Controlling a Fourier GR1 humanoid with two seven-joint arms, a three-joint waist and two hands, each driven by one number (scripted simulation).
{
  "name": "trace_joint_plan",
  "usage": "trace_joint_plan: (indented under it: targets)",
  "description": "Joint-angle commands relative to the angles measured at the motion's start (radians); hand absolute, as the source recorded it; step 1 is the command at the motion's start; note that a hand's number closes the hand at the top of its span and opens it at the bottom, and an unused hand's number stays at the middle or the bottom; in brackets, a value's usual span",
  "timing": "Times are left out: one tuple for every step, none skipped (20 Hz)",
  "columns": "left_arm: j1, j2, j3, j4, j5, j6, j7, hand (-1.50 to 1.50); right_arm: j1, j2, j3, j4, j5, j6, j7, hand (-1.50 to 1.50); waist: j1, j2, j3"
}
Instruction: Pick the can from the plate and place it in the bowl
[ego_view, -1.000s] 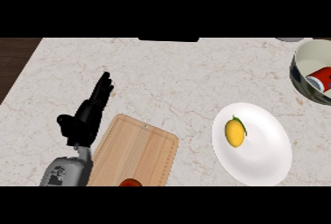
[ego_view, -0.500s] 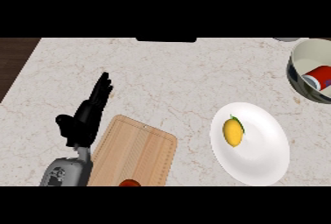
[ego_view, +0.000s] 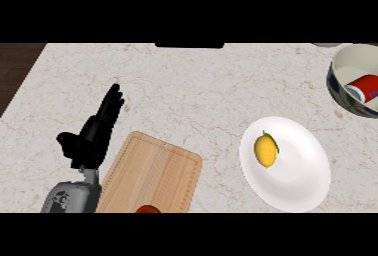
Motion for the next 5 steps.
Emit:
trace_joint_plan:
  targets:
    - [0.005, 0.005, 0.011, 0.021, 0.0, -0.003, -0.022, 0.0, 0.071, 0.002, 0.005, -0.02, -0.008, 0.068, -0.074, -1.5, -0.004, -0.001, 0.0]
    - [-0.015, 0.016, 0.026, 0.036, 0.022, -0.025, -0.023, 0.0, 0.037, 0.021, 0.008, -0.022, -0.007, 0.05, -0.043, -1.5, 0.002, 0.0, 0.0]
    - [-0.01, -0.026, -0.013, 0.043, -0.018, 0.014, -0.038, 0.0, 0.089, 0.036, 0.015, -0.026, -0.001, 0.047, -0.098, -1.5, -0.003, 0.001, 0.001]
    - [0.035, -0.003, -0.009, -0.024, 0.005, -0.012, -0.012, 0.0, 0.094, -0.027, 0.004, -0.017, -0.013, 0.108, -0.066, -1.5, 0.001, -0.002, 0.001]
    - [0.001, 0.003, 0.003, -0.011, 0.001, -0.006, 0.003, 0.0, 0.082, 0.001, 0.011, -0.029, -0.014, 0.091, -0.057, -1.5, -0.003, -0.004, 0.0]
